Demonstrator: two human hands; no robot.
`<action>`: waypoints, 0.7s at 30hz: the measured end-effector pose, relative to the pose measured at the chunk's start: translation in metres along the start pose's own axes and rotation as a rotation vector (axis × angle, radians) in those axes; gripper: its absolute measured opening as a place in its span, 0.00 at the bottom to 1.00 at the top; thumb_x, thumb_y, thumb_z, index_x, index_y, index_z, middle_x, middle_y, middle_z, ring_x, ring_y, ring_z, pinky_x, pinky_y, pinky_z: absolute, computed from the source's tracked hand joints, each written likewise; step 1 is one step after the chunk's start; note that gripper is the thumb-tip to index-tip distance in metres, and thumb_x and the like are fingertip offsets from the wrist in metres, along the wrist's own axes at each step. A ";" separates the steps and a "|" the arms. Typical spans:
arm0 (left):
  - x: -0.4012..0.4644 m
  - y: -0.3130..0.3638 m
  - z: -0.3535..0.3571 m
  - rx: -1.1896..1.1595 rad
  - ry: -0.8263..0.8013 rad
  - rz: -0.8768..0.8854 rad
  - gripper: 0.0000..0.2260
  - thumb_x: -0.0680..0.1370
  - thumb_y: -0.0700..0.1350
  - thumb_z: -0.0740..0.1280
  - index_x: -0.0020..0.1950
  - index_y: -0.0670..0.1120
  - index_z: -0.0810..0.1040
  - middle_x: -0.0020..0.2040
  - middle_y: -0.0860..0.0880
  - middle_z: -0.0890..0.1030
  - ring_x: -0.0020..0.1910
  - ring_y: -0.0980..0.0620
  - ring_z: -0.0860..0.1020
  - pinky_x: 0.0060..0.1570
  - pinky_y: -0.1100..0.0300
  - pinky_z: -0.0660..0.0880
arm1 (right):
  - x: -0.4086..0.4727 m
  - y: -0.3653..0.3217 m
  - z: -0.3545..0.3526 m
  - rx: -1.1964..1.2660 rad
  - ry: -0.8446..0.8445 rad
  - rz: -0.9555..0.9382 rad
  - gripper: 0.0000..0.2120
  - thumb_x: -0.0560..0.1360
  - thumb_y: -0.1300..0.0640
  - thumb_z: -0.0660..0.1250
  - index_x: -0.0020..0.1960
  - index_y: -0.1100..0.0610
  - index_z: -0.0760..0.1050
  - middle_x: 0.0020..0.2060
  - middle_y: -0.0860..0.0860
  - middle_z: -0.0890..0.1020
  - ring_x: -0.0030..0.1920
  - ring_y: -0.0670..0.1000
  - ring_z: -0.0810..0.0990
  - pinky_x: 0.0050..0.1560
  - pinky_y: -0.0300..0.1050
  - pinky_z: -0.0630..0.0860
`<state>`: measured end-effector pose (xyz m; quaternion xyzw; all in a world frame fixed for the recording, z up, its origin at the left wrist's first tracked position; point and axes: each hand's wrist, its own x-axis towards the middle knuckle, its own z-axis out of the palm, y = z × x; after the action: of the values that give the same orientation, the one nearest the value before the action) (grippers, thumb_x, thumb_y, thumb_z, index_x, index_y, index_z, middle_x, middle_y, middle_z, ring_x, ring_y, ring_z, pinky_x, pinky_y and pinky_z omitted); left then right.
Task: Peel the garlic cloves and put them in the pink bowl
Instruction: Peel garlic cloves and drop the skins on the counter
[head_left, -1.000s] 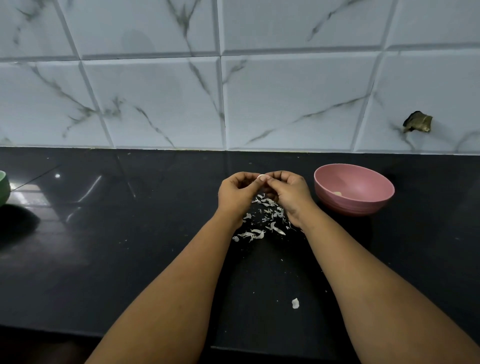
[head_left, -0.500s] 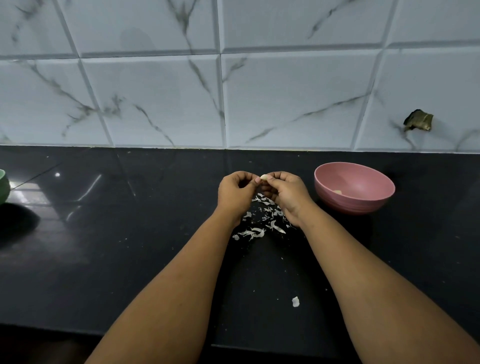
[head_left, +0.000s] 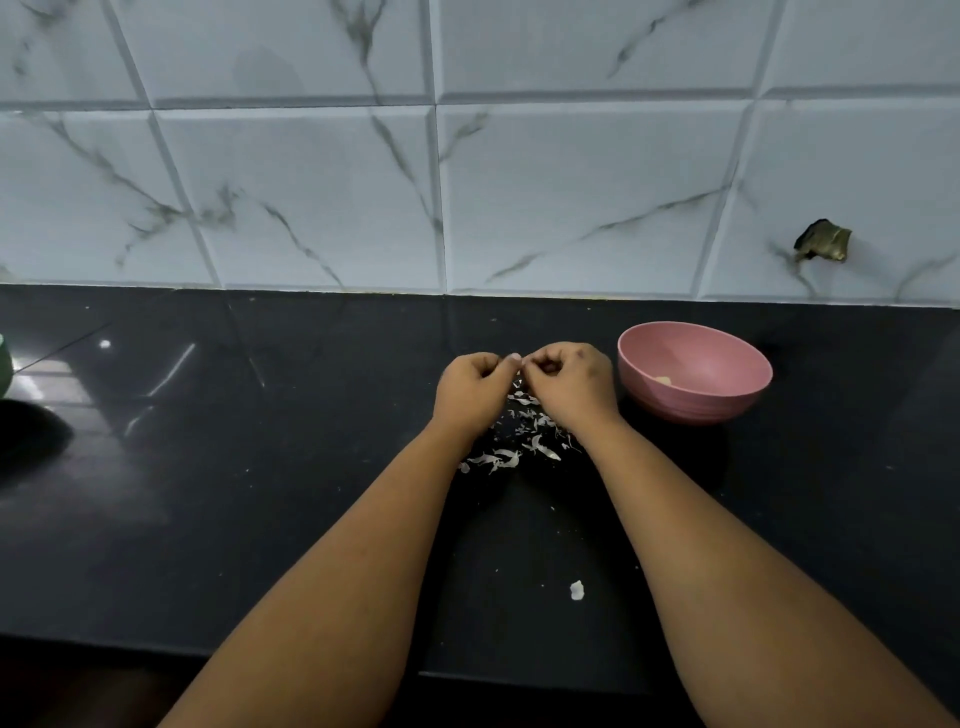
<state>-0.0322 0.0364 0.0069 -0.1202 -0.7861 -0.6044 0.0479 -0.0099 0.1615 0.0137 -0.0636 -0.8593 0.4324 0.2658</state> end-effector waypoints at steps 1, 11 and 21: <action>-0.002 -0.001 0.000 0.064 0.002 0.038 0.18 0.78 0.50 0.69 0.30 0.47 0.72 0.27 0.53 0.72 0.28 0.55 0.69 0.35 0.60 0.68 | -0.003 -0.002 -0.003 -0.018 0.011 -0.039 0.02 0.72 0.58 0.72 0.40 0.56 0.82 0.35 0.49 0.84 0.35 0.46 0.82 0.38 0.32 0.76; -0.009 -0.003 -0.013 -0.018 0.170 0.105 0.09 0.65 0.49 0.82 0.35 0.49 0.83 0.44 0.53 0.84 0.44 0.55 0.83 0.51 0.52 0.81 | 0.002 -0.001 -0.060 -0.137 0.422 -0.228 0.06 0.66 0.70 0.68 0.38 0.61 0.79 0.42 0.57 0.78 0.35 0.52 0.77 0.38 0.44 0.76; -0.007 -0.005 -0.023 -0.124 0.300 -0.099 0.07 0.76 0.51 0.72 0.43 0.49 0.81 0.35 0.54 0.80 0.35 0.57 0.77 0.44 0.55 0.78 | 0.000 0.006 -0.076 -0.551 0.298 0.088 0.17 0.73 0.66 0.61 0.60 0.61 0.78 0.62 0.60 0.73 0.58 0.64 0.72 0.57 0.55 0.69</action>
<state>-0.0281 0.0121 0.0072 0.0075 -0.7362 -0.6646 0.1274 0.0285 0.2194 0.0455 -0.2329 -0.8921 0.1806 0.3424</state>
